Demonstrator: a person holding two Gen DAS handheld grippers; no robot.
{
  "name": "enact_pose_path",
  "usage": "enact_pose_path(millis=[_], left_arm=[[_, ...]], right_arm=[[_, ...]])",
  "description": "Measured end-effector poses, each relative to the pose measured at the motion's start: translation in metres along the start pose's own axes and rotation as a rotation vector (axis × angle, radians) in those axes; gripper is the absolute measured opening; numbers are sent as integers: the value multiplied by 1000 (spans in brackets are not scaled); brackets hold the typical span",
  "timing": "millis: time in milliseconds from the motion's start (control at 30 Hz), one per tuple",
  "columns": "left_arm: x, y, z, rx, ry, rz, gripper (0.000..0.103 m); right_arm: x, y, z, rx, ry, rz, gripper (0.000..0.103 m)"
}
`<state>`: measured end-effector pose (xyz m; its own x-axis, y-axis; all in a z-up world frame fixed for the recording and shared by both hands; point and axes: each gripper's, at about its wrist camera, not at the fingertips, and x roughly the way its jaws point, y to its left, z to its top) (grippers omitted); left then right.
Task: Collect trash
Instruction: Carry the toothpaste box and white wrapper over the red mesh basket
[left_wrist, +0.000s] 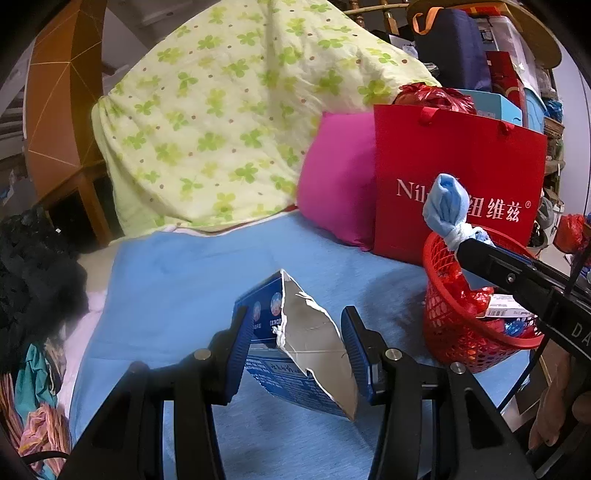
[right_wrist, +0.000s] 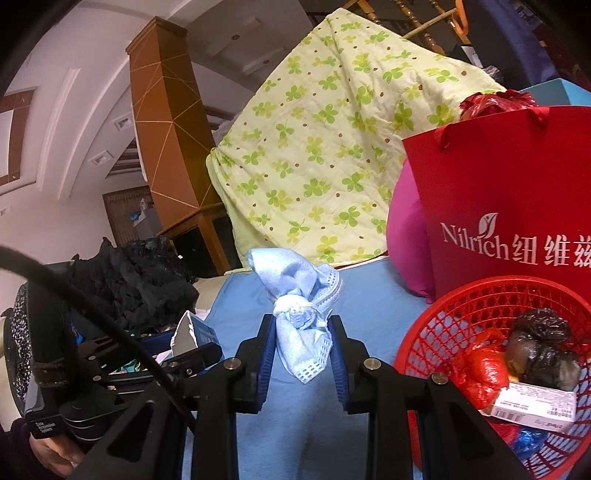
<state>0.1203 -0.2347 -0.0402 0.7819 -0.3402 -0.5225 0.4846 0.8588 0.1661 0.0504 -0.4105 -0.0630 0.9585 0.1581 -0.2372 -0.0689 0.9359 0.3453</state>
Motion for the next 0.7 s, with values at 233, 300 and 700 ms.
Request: enact_pose_path(millis=[233, 300, 700], left_arm=[[1, -12, 4, 16, -6, -18, 51], [1, -16, 5, 21, -4, -25, 51], [2, -37, 11, 46, -7, -63, 51]], right_arm=[[-11, -13, 2, 21, -20, -19, 30], [-14, -17, 2, 25, -27, -26, 30], [-33, -33, 4, 59, -68, -42, 30]])
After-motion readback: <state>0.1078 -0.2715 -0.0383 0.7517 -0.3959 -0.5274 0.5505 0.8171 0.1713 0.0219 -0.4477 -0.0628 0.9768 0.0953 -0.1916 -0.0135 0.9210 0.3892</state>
